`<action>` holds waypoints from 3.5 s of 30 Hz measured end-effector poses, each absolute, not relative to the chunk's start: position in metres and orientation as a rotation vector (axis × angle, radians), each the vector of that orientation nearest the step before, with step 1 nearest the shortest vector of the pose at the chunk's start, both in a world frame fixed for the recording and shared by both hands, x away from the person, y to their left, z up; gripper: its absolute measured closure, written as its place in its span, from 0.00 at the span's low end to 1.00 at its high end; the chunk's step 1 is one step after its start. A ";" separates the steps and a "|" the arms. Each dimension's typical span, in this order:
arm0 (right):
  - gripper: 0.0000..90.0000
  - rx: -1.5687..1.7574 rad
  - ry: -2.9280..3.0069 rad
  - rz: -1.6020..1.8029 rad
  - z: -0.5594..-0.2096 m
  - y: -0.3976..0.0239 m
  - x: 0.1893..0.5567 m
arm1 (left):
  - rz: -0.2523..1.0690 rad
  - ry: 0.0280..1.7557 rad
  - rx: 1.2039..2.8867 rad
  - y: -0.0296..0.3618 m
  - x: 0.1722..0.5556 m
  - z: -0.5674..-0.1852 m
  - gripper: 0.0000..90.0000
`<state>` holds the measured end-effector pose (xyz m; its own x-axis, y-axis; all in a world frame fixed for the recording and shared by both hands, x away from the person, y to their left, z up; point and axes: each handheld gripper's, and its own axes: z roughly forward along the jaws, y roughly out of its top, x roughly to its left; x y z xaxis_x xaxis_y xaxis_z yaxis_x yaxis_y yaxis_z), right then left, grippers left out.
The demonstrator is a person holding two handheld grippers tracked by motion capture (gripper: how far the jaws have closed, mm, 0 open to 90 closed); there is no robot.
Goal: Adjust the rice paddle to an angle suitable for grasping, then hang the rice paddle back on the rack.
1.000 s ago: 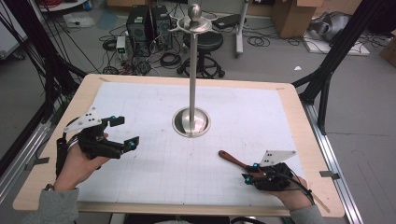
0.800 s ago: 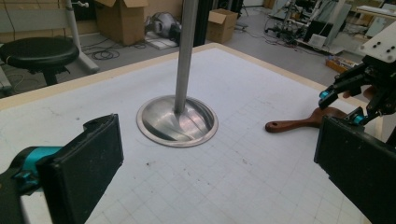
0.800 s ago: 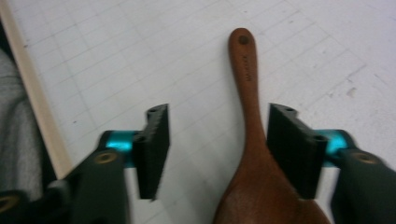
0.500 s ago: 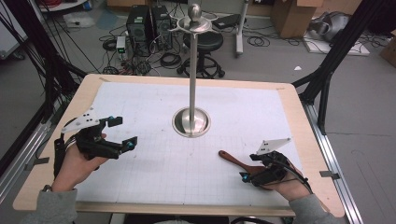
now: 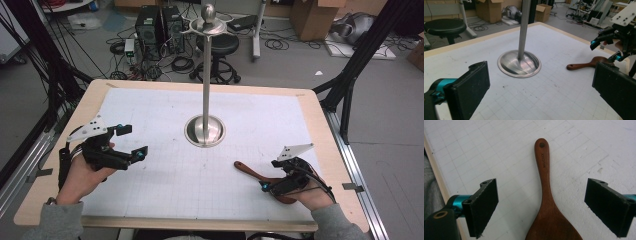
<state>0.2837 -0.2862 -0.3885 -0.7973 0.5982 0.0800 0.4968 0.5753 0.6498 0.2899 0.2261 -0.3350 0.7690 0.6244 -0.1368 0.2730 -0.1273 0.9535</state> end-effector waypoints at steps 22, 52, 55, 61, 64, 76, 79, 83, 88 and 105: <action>0.15 0.948 2.746 0.886 -0.390 -0.278 0.298 | 0.342 0.711 1.722 0.222 0.289 -0.337 0.02; 0.46 0.873 2.907 0.495 -0.406 -0.247 0.322 | 0.371 0.744 1.710 0.238 0.281 -0.336 0.02; 0.50 0.857 2.927 0.466 -0.406 -0.243 0.323 | 0.372 0.746 1.708 0.240 0.281 -0.336 0.02; 0.57 0.838 2.949 0.410 -0.406 -0.238 0.327 | 0.378 0.749 1.703 0.242 0.279 -0.335 0.02; 0.61 0.845 2.958 0.394 -0.406 -0.237 0.327 | 0.381 0.751 1.704 0.244 0.279 -0.335 0.02; 0.70 0.840 2.956 0.330 -0.406 -0.235 0.328 | 0.380 0.755 1.706 0.244 0.278 -0.336 0.02; 0.74 0.817 2.965 0.294 -0.406 -0.232 0.328 | 0.376 0.758 1.709 0.244 0.279 -0.336 0.02; 0.76 0.813 2.974 0.263 -0.405 -0.230 0.329 | 0.379 0.758 1.703 0.245 0.278 -0.335 0.02; 0.79 0.800 2.996 0.207 -0.405 -0.227 0.331 | 0.381 0.759 1.698 0.247 0.277 -0.335 0.02; 0.84 0.838 2.926 0.392 -0.393 -0.232 0.326 | 0.381 0.757 1.702 0.247 0.277 -0.335 0.02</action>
